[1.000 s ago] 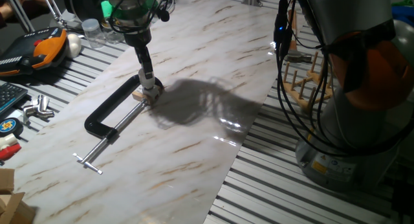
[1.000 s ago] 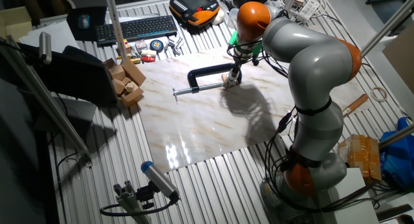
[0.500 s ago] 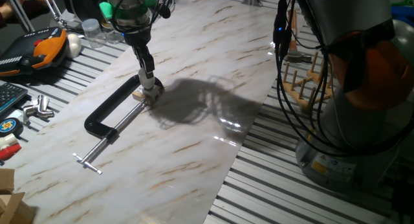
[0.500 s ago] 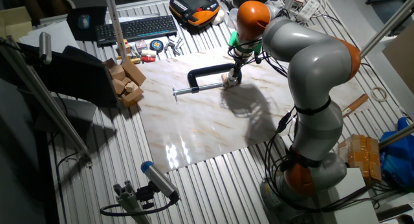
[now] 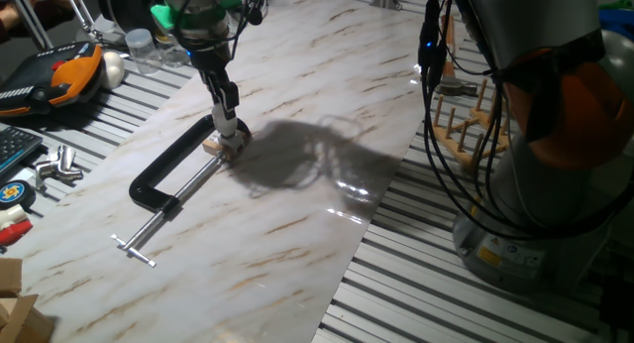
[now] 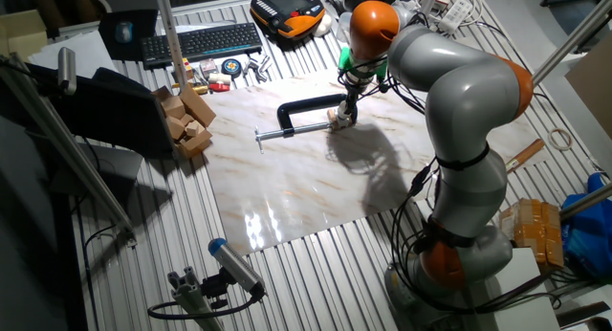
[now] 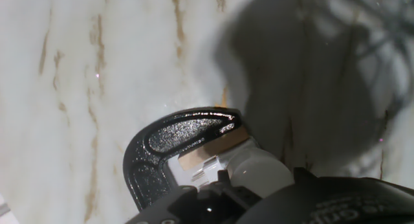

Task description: Take out the light bulb by rotating it

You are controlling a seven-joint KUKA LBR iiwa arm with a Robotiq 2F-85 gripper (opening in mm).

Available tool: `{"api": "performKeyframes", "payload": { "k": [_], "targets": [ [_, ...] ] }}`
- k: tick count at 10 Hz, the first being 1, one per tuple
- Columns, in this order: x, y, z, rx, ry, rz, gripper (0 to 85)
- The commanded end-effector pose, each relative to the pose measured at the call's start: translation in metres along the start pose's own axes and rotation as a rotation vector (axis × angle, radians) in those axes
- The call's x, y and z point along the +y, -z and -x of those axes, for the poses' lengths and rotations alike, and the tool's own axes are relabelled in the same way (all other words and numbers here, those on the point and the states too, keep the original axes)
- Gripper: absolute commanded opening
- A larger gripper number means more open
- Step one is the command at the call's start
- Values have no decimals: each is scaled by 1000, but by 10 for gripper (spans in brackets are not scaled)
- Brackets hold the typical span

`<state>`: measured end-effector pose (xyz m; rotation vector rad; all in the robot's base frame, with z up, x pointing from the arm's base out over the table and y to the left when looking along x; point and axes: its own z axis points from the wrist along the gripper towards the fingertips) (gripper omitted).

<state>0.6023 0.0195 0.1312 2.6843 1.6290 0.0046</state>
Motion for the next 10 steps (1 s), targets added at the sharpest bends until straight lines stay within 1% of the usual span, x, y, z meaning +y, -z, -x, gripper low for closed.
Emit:
{"api": "performKeyframes", "payload": {
  "k": [1, 4, 7, 10],
  "targets": [
    [0, 0, 0, -1, 19, 2, 0],
    [0, 0, 0, -1, 80, 2, 0],
    [0, 0, 0, 4, 157, 18, 0],
    [0, 1, 0, 8, 206, 24, 0]
  ]
}}
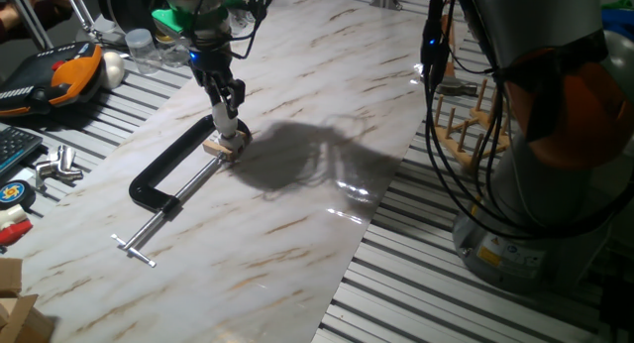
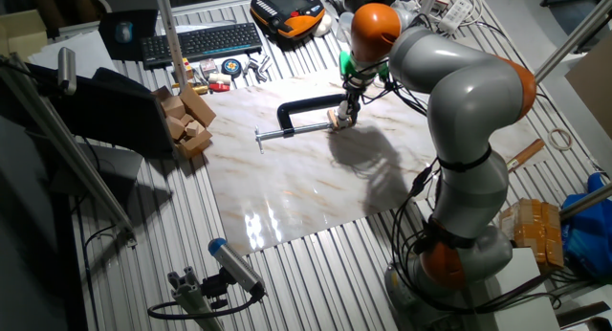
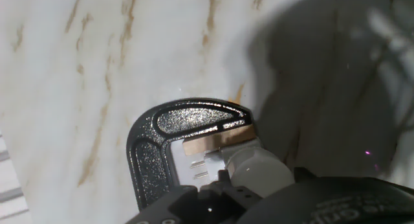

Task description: Take out the light bulb by rotating it

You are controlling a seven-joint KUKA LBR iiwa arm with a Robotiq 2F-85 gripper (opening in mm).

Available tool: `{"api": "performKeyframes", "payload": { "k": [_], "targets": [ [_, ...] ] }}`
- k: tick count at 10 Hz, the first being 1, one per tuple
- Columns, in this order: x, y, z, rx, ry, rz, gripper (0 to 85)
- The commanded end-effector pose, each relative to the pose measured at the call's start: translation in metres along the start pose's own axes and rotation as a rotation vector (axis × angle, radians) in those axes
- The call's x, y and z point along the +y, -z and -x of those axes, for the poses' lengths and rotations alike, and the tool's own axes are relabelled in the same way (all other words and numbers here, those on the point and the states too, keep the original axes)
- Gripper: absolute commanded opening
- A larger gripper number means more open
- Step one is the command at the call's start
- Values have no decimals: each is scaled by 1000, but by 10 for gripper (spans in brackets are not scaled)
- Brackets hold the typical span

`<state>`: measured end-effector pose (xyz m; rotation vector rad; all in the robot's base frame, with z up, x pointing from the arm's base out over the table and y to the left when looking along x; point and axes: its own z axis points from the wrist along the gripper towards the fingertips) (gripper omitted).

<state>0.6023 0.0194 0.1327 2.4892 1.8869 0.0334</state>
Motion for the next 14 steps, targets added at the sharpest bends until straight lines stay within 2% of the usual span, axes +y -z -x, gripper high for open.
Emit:
{"api": "performKeyframes", "payload": {
  "k": [1, 6, 9, 10, 12, 14],
  "targets": [
    [0, 1, 0, 3, 6, -1, 0],
    [4, 13, -3, 4, 26, -3, 0],
    [6, 20, 2, -4, 77, 17, 0],
    [8, 24, 5, 4, 85, 18, 0],
    [14, 31, 19, 24, 118, 15, 0],
    [16, 31, 30, 14, 151, 29, 0]
  ]
}}
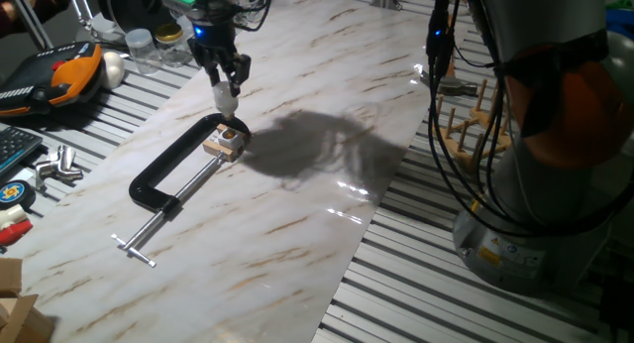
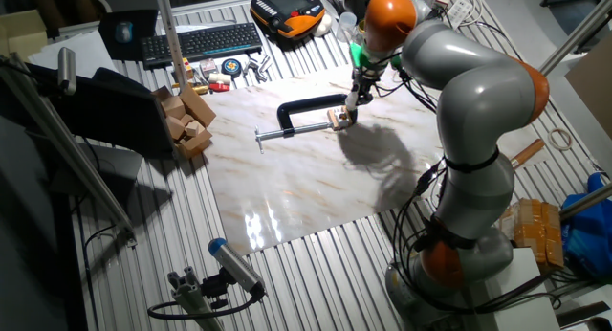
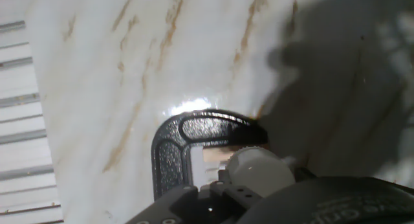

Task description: Take out the light bulb by rotating it

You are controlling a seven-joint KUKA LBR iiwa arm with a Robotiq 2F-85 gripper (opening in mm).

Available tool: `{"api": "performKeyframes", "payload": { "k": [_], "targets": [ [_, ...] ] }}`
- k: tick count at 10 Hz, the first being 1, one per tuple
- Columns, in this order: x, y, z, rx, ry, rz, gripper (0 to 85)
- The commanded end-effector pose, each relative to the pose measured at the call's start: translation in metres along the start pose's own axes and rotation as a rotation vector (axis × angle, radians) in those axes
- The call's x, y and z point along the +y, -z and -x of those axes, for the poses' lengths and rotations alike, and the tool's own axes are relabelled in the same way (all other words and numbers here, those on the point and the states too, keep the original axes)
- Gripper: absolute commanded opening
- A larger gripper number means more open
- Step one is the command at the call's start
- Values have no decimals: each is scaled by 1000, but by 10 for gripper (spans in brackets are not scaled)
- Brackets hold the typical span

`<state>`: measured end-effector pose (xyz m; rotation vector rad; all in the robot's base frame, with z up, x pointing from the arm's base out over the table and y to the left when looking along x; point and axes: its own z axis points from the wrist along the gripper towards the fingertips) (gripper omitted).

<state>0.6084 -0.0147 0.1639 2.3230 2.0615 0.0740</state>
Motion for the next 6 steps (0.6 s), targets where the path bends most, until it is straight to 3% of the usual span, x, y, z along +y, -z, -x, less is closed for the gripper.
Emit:
{"api": "performKeyframes", "payload": {
  "k": [1, 6],
  "targets": [
    [-1, 0, 4, -1, 6, 1, 0],
    [0, -2, 36, -2, 86, 23, 0]
  ]
}}
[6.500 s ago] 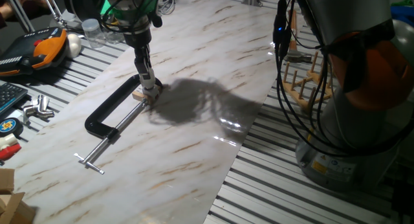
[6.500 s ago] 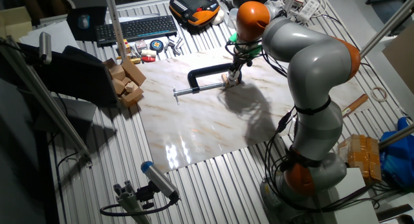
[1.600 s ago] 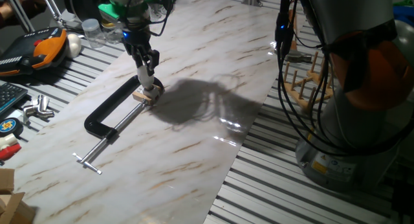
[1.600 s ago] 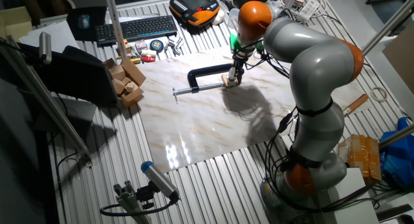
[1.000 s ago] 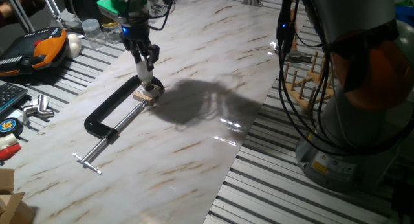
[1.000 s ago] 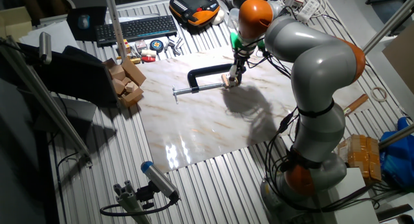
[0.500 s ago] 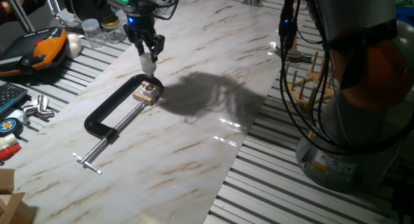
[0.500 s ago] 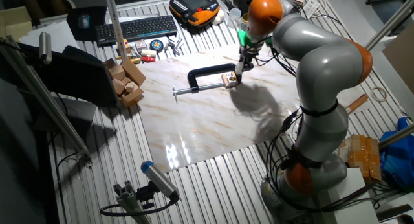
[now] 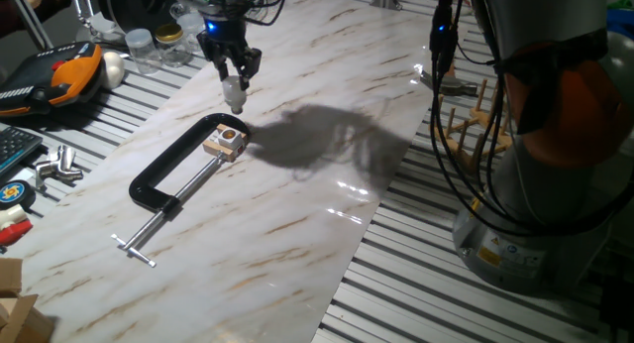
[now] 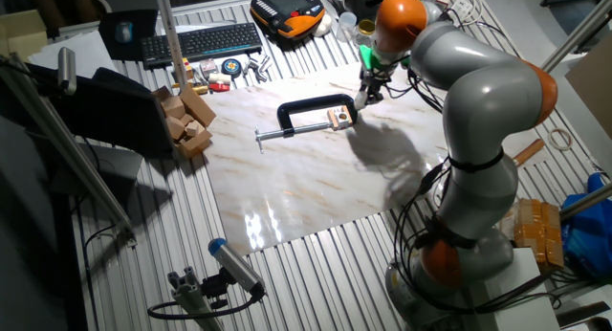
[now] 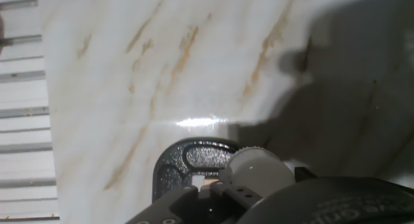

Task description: Take out the light bulb by rotating it

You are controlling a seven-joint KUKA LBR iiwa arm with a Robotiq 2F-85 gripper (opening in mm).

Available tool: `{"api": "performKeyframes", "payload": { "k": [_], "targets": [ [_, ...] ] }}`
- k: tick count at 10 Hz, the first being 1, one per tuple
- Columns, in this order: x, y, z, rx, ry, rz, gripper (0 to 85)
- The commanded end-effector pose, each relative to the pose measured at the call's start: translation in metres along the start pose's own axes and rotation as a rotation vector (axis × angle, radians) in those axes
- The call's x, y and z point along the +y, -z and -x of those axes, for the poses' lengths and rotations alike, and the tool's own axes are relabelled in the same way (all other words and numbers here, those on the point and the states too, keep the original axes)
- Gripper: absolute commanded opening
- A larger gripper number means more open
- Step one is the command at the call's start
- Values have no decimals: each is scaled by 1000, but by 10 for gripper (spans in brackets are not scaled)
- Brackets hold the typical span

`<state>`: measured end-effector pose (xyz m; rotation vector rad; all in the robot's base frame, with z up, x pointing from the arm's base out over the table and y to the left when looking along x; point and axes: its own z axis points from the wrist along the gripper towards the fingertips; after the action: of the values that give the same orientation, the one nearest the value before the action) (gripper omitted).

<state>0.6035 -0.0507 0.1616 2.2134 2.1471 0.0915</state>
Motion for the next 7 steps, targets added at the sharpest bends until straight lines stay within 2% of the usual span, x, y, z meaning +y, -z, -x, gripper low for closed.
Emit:
{"api": "performKeyframes", "payload": {
  "k": [1, 2, 6, 7],
  "targets": [
    [-1, -1, 2, -2, 17, 3, 0],
    [-2, -2, 5, -2, 46, 0, 0],
    [-7, -7, 17, -43, 190, 17, 0],
    [-8, -9, 20, -45, 221, 20, 0]
  ]
}}
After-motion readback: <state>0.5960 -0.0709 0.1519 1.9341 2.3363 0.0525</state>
